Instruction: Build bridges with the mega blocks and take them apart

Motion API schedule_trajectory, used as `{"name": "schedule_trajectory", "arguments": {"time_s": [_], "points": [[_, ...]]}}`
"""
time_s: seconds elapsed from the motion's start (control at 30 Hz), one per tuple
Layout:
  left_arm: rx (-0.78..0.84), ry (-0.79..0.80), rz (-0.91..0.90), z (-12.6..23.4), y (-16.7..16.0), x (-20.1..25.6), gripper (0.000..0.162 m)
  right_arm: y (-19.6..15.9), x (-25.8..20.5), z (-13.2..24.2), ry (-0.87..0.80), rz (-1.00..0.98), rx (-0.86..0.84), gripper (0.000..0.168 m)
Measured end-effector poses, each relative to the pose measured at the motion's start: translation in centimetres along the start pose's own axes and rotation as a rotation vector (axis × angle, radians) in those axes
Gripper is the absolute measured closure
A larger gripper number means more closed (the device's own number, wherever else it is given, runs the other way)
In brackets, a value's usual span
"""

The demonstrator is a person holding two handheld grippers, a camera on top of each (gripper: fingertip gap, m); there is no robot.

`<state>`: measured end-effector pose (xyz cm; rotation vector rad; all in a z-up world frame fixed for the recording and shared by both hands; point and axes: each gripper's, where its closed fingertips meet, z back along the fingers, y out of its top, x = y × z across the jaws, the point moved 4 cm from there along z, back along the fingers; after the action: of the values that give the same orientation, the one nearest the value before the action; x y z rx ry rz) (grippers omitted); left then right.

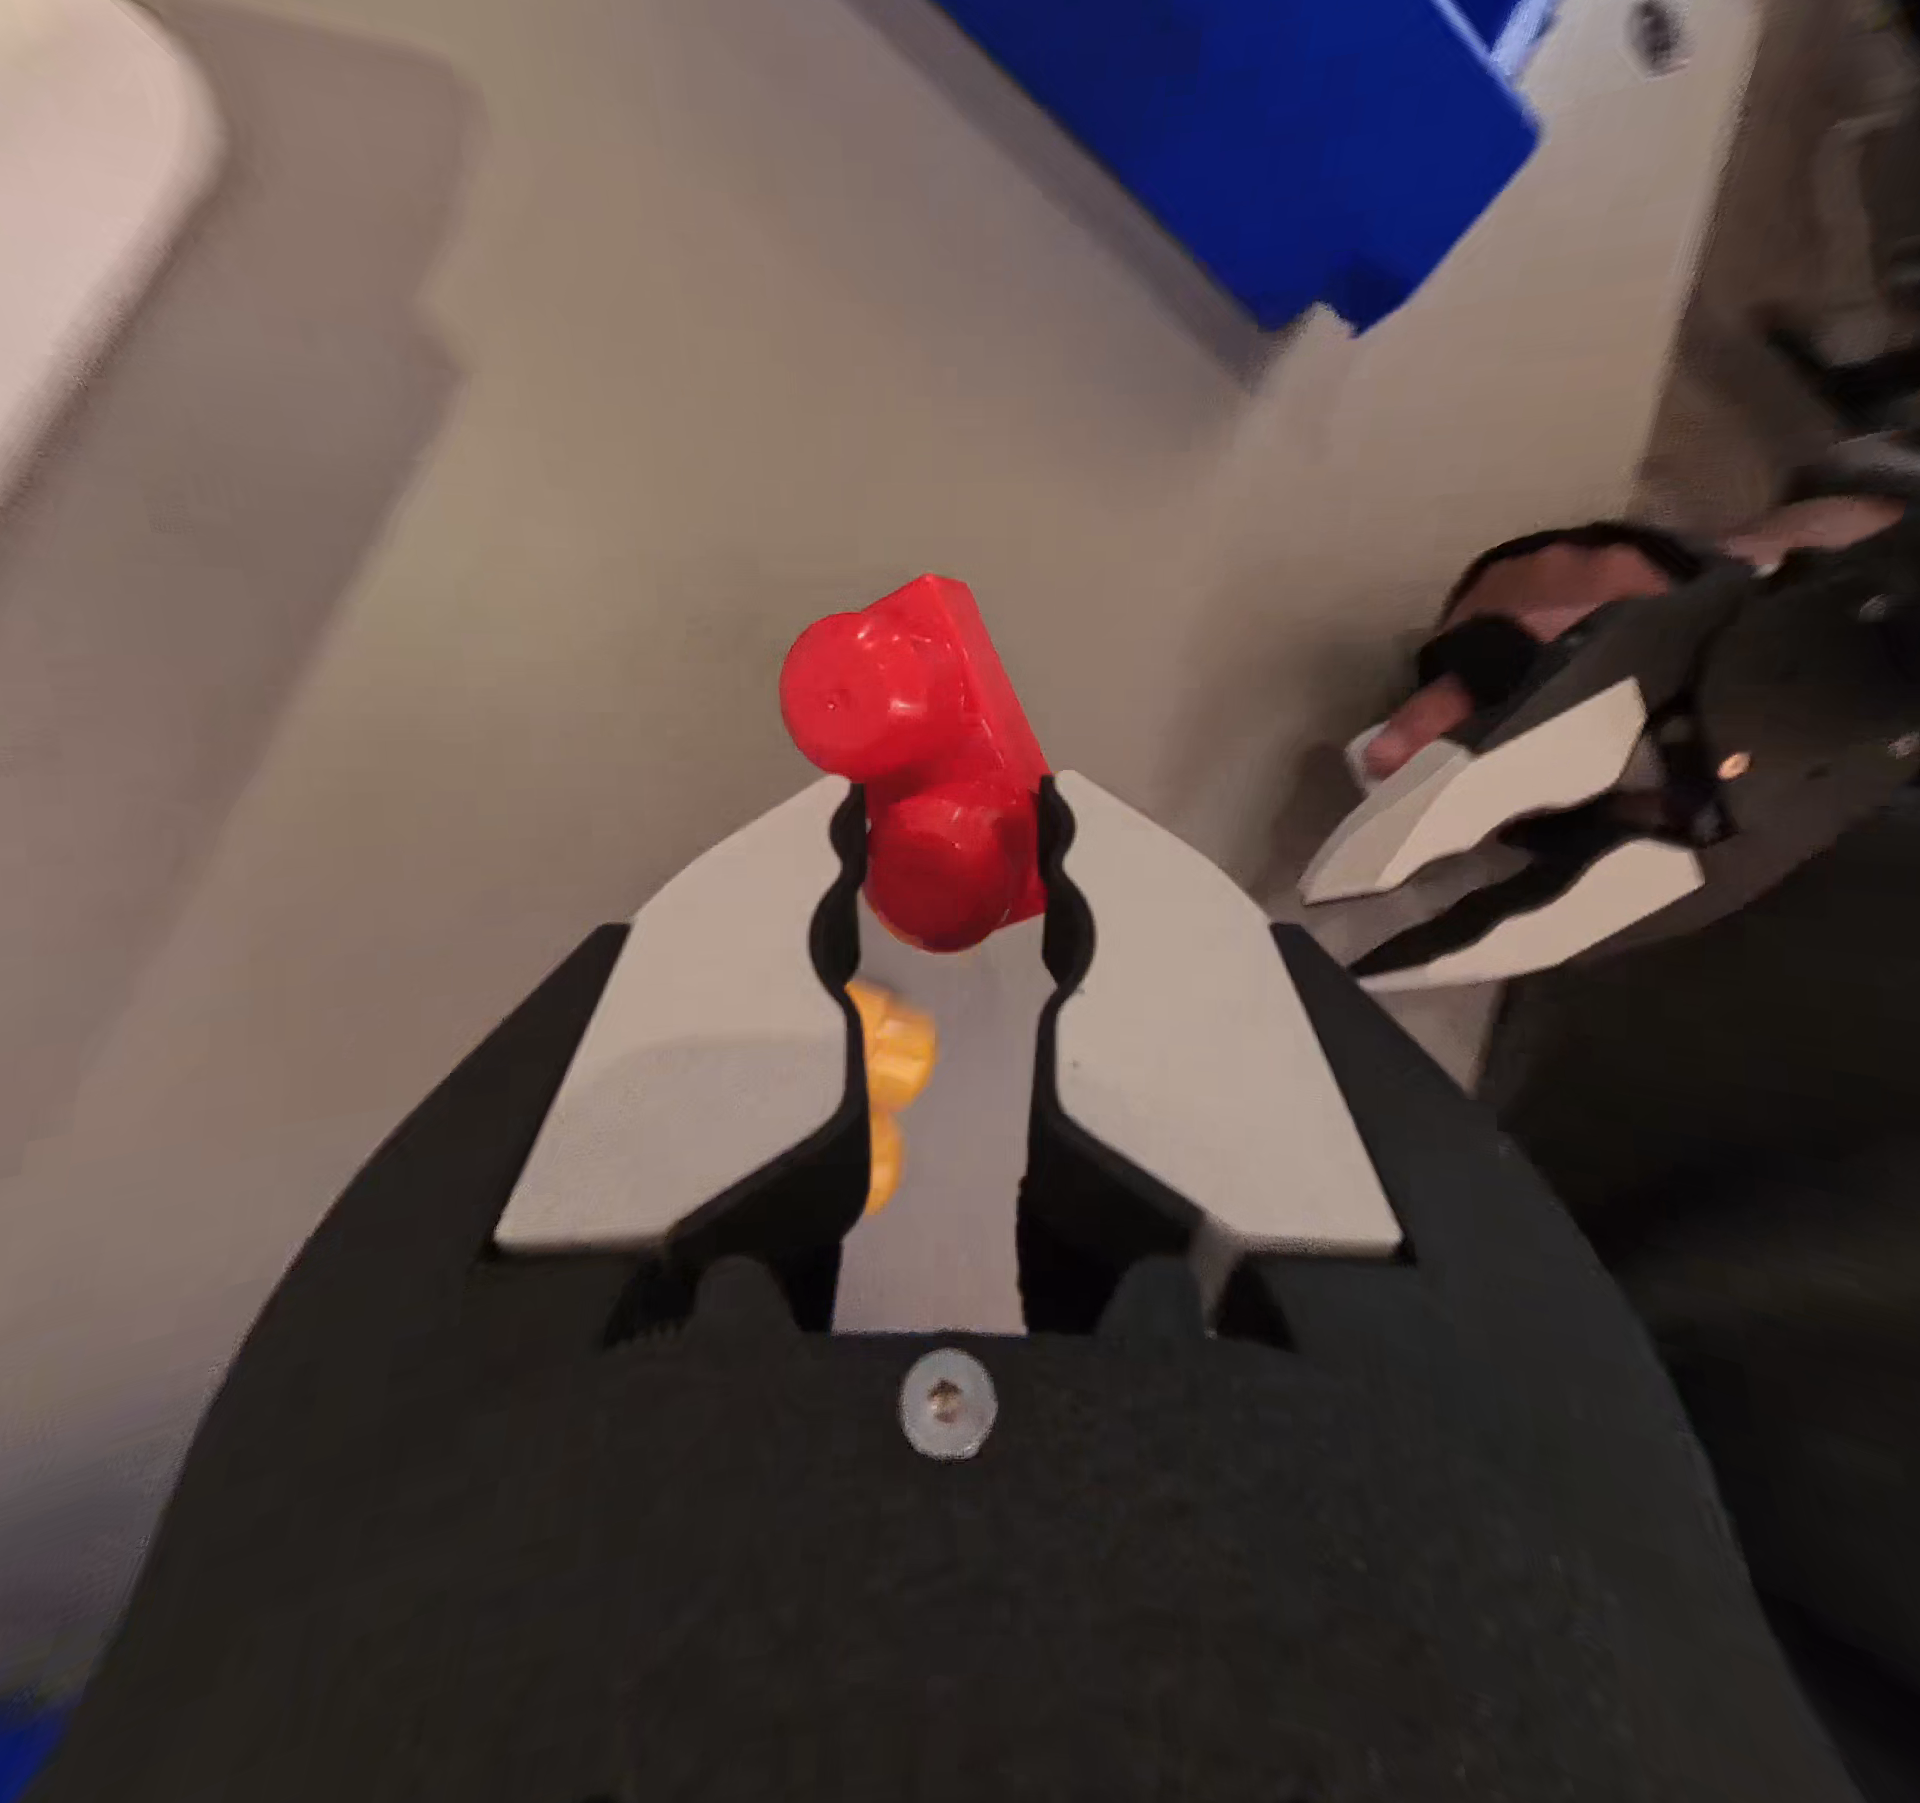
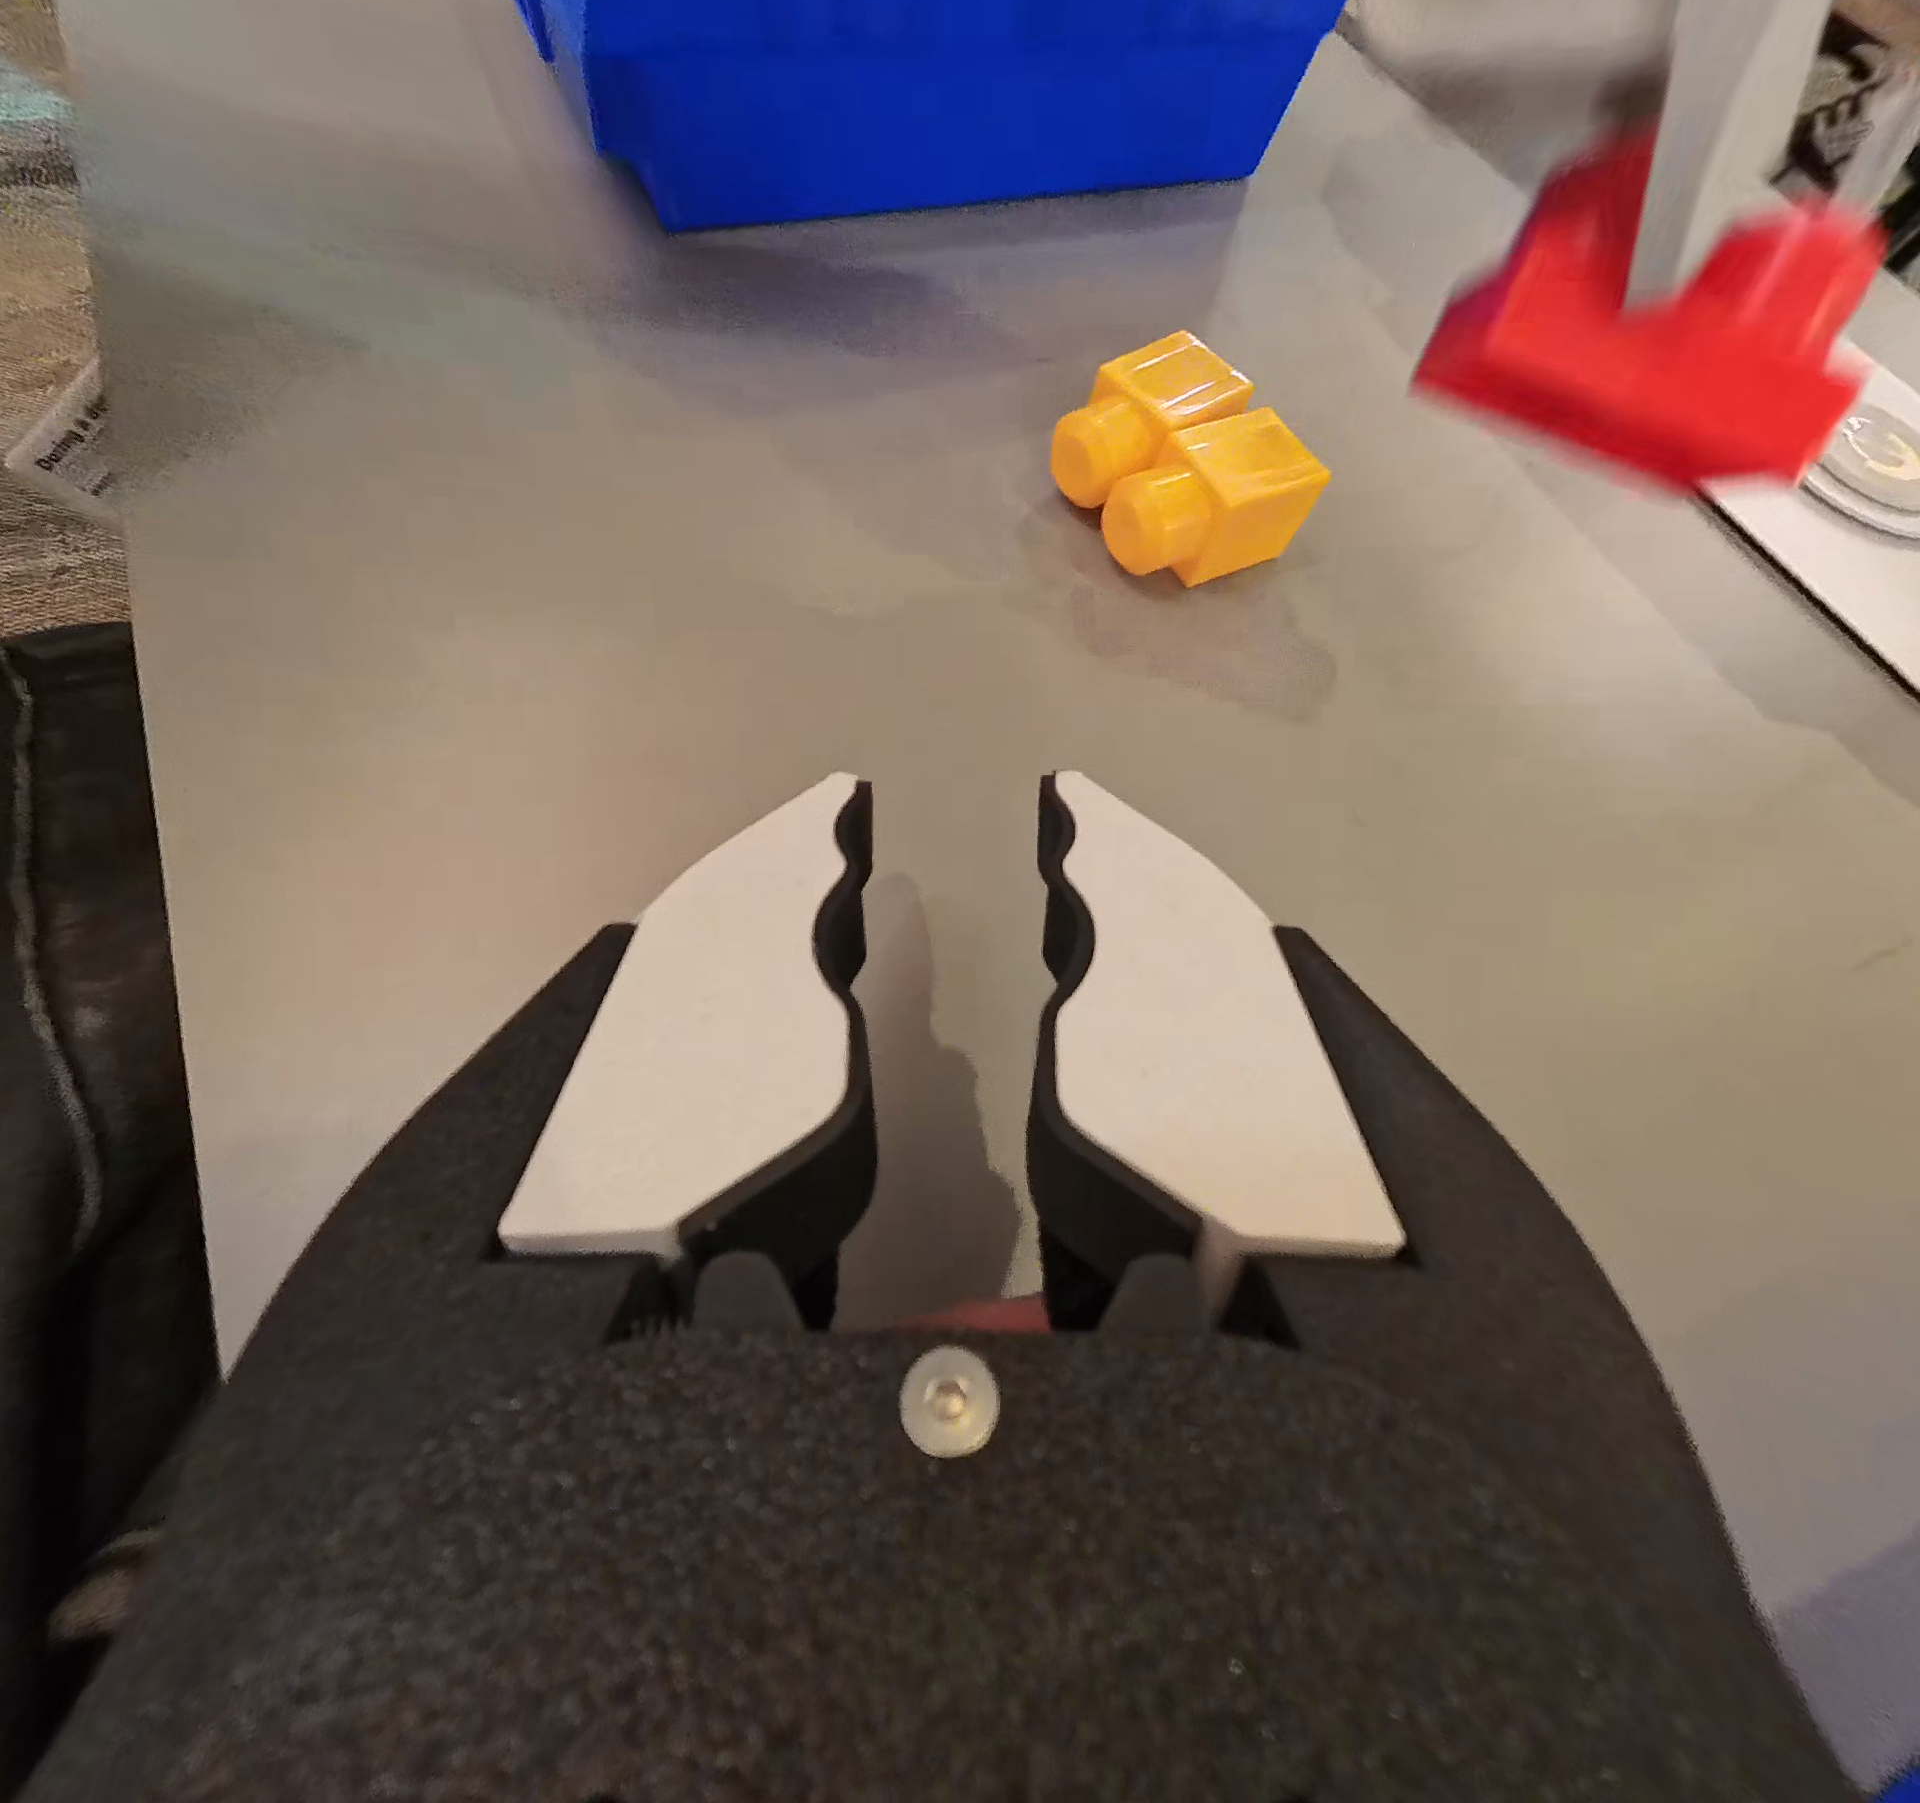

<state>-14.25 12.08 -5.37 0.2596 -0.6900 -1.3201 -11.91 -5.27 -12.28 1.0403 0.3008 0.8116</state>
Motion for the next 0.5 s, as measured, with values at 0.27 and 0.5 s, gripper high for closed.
{"name": "schedule_trajectory", "arguments": {"time_s": [0.27,0.5], "points": [[-0.120,-0.109,0.110,-9.0,-1.6,1.0,0.131,-0.1,1.5,1.2,-0.028,-0.064,0.032,0.138],[-0.135,0.311,0.034,-3.7,-5.1,-0.6,0.092,-0.3,1.9,1.1,-0.031,-0.098,0.025,0.138]]}}
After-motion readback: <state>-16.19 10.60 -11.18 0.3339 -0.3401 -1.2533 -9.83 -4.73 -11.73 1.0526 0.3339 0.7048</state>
